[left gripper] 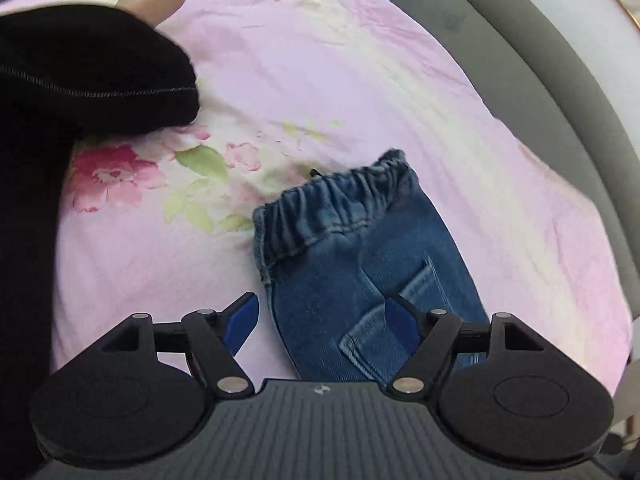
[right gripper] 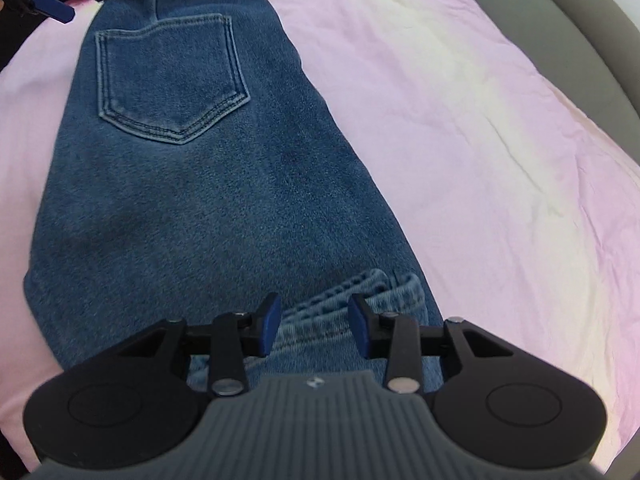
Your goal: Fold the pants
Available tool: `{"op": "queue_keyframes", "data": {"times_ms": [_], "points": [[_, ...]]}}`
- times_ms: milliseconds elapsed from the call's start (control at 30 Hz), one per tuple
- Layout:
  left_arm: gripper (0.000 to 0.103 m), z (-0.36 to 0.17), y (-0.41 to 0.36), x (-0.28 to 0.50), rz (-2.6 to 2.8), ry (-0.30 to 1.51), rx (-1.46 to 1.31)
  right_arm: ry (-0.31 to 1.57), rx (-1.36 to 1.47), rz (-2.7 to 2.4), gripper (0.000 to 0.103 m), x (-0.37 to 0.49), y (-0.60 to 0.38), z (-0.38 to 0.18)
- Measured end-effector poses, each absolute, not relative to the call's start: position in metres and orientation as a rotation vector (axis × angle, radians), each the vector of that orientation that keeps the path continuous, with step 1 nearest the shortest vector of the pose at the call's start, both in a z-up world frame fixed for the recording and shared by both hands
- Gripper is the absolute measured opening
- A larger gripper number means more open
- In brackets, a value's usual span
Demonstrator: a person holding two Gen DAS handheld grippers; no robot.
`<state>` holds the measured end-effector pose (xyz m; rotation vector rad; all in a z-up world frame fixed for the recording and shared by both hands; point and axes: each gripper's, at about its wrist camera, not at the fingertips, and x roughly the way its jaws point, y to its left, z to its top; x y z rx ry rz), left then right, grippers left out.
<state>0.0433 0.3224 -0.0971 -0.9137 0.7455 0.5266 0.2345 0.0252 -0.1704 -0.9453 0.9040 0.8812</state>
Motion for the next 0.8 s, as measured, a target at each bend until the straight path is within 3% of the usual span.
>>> {"op": "queue_keyframes", "data": {"times_ms": [333,400,467,667,800], "points": [[0.089,-0.145,0.348,0.048,0.489,0.712,-1.054,1.047,-1.012,0.973,0.034,0.256,0.056,-0.218],[0.086,-0.15,0.349,0.053,0.477,0.696,-1.056,1.076,-0.977,0.996,0.034,0.265,0.053,-0.218],[0.071,-0.153,0.347,0.06,0.454,0.689,-1.043,1.089,-0.964,1.008,0.034,0.269,0.052,-0.219],[0.059,-0.142,0.337,0.062,0.457,0.653,-0.991,1.07,-0.973,1.023,0.034,0.266,0.046,-0.219],[0.056,-0.105,0.319,0.058,0.409,0.573,-0.911,1.044,-0.962,1.022,0.033,0.261,0.04,-0.216]]}}
